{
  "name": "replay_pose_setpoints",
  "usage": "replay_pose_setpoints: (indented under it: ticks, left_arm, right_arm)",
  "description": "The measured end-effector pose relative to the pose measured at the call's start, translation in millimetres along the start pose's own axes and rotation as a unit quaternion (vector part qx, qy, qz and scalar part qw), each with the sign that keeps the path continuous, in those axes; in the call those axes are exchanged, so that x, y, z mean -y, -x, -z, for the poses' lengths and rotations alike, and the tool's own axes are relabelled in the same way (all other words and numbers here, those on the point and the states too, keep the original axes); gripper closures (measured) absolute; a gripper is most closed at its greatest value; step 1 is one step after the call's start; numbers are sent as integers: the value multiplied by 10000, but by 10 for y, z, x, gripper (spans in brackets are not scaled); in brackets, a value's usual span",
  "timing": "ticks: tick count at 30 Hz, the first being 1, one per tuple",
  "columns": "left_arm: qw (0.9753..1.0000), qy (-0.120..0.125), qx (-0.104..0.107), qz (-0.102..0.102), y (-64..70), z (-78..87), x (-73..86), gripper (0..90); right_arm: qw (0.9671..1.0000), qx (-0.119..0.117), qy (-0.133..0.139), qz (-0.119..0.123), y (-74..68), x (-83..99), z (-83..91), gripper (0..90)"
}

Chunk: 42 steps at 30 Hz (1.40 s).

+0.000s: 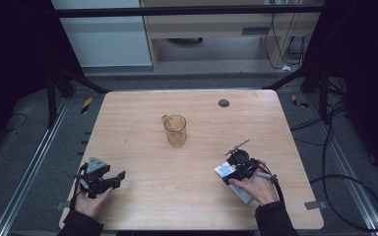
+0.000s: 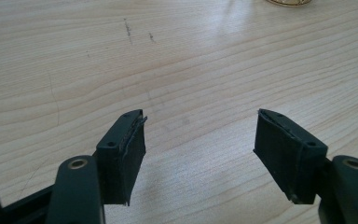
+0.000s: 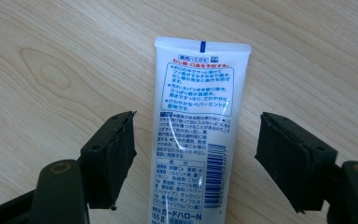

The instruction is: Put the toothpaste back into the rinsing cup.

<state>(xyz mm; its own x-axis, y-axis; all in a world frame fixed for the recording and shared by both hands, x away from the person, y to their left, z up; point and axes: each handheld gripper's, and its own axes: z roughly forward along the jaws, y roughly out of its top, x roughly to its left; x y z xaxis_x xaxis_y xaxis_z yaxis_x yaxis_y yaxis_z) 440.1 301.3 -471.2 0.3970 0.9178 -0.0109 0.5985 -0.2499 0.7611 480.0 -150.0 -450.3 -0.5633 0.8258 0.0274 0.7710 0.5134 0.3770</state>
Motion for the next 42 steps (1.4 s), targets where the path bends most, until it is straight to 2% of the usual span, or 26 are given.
replay_pose_setpoints:
  ticks: [8,17,27,32,37,42]
  left_arm:
    - [10000,-9,4,3,-3,0,1,327]
    - [10000,-14,3,14,-8,-5,2,329]
    - [10000,-34,12,-10,-5,-8,1,333]
    - [10000,-33,16,-9,-4,-8,0,334]
    - [10000,-29,16,-7,-5,-6,0,335]
    - [10000,-36,21,-5,-5,-7,0,336]
  right_arm:
    - [10000,0,-99,11,-5,-4,-92,309]
    - [9998,-10,-201,68,7,4,-159,393]
    - [9998,9,-176,57,8,11,-182,388]
    - [9997,58,-246,59,-5,11,-209,387]
    - [9995,40,-303,93,-27,14,-236,403]
    - [9996,50,-290,17,-37,18,-220,453]
